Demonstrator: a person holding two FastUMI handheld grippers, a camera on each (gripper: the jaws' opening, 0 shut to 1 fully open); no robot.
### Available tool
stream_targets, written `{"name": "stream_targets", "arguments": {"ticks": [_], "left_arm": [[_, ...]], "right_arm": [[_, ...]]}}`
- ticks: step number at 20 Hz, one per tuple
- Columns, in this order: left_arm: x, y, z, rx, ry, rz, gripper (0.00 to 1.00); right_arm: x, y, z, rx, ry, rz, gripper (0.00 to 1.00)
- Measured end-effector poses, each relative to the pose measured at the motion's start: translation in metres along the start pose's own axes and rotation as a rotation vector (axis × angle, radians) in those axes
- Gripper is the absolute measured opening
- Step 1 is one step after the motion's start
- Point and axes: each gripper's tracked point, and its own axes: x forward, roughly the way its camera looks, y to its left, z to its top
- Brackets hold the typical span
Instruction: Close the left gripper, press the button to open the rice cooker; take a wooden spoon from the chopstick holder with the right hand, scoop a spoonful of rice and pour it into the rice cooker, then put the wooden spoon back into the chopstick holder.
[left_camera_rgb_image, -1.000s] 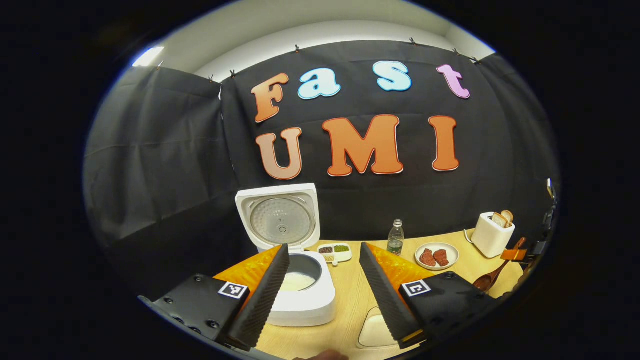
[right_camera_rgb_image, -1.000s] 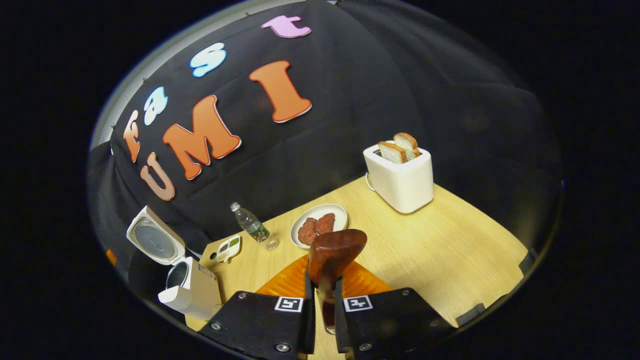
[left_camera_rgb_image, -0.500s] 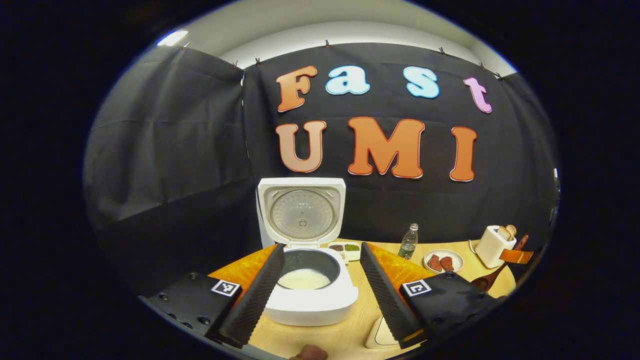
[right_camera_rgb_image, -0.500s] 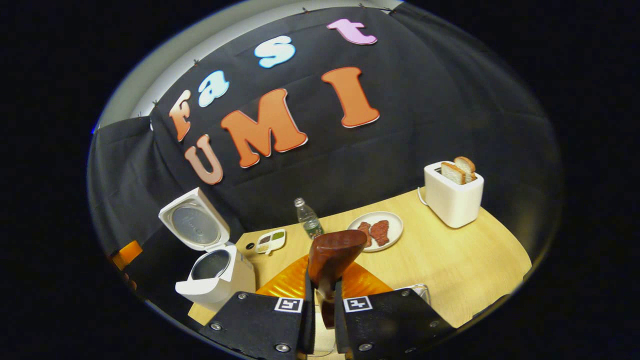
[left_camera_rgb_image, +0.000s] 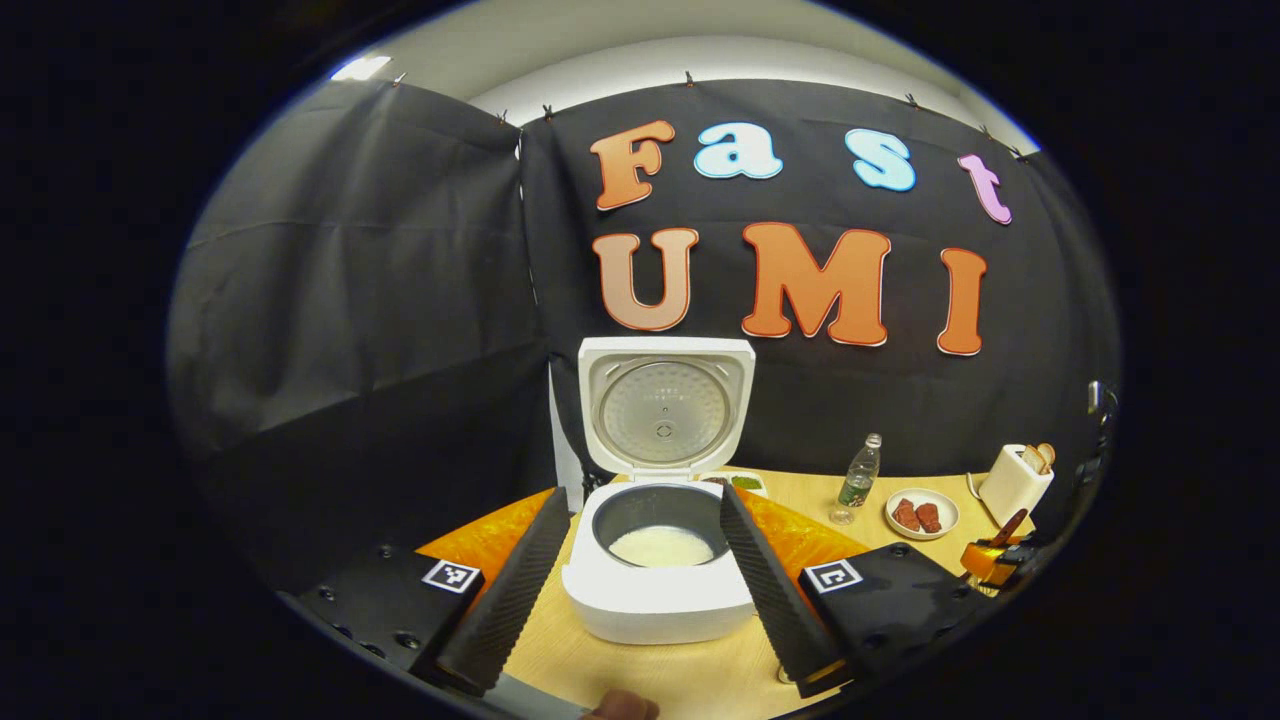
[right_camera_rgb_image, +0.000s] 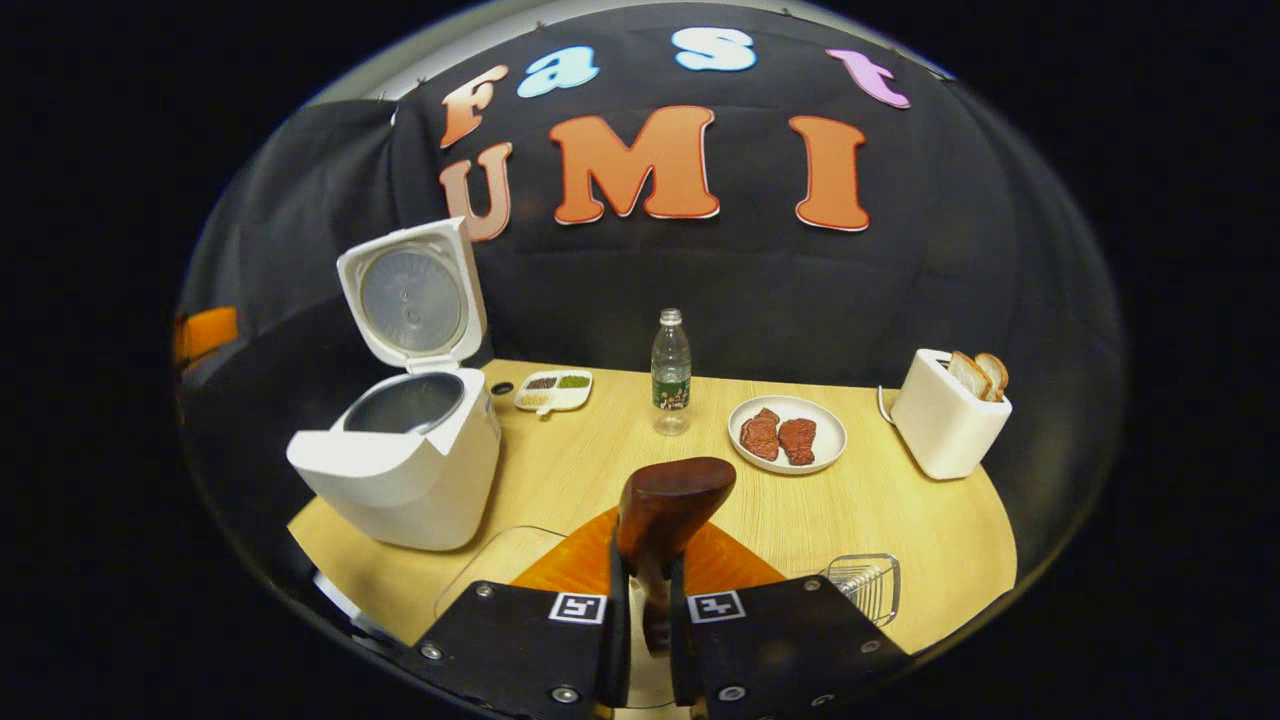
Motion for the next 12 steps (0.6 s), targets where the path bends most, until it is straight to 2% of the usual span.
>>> {"name": "stream_targets", "arguments": {"ticks": [6, 9, 12], "left_arm": [[0.004, 0.020, -0.004, 0.022, 0.012, 0.021, 1.00], [0.006, 0.024, -0.012, 0.030, 0.029, 0.024, 1.00], [0.010, 0.022, -0.015, 0.047, 0.048, 0.014, 1.00]], "right_arm": [[0.012, 0.012, -0.017, -0.181, -0.053, -0.056, 0.13], [0.014, 0.015, -0.035, -0.211, -0.065, -0.070, 0.12], [0.013, 0.019, -0.050, -0.192, -0.078, -0.094, 0.12]]}}
